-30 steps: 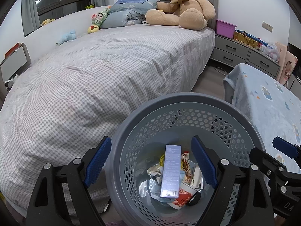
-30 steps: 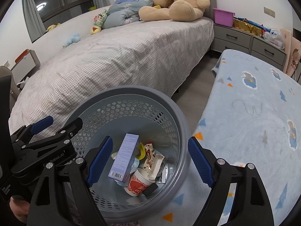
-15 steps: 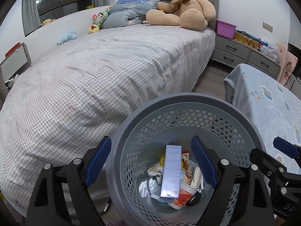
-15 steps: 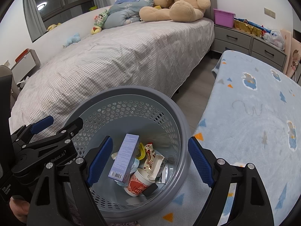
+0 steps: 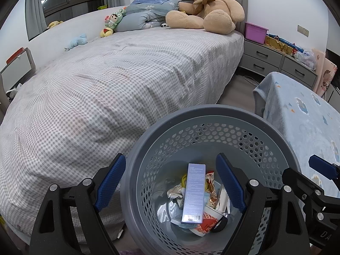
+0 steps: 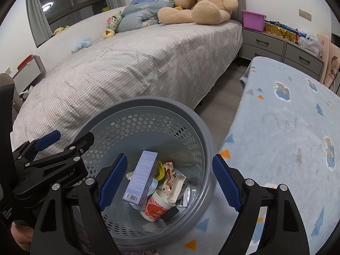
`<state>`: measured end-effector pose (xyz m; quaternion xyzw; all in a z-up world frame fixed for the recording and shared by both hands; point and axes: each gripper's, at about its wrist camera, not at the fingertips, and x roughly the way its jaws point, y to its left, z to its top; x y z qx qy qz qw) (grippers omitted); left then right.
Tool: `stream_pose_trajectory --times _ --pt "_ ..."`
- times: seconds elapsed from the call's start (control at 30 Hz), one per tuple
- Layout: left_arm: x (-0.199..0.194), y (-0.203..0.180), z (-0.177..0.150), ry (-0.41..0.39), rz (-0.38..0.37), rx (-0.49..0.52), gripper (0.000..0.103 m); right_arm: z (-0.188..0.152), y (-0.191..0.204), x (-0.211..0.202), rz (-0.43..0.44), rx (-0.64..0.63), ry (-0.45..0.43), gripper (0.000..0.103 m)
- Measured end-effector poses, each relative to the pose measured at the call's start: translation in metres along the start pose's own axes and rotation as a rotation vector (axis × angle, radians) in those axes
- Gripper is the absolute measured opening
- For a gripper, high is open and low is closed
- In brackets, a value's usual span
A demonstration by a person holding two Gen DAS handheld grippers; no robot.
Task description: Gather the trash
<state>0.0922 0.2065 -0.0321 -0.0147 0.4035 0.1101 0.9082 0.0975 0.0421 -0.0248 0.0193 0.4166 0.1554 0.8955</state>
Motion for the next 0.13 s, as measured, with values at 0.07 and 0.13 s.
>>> stream_pose_trajectory --times 0.07,0.13 --pt "-0.0003 -0.0002 0.0002 0.000 0.001 0.001 0.083 -0.0003 0.0001 0.0003 0.000 -0.001 -0.001 0.080" --pt "-0.0006 -0.0001 0.0003 0.000 0.001 0.000 0.083 -0.0003 0.0001 0.0002 0.000 -0.001 0.000 0.080"
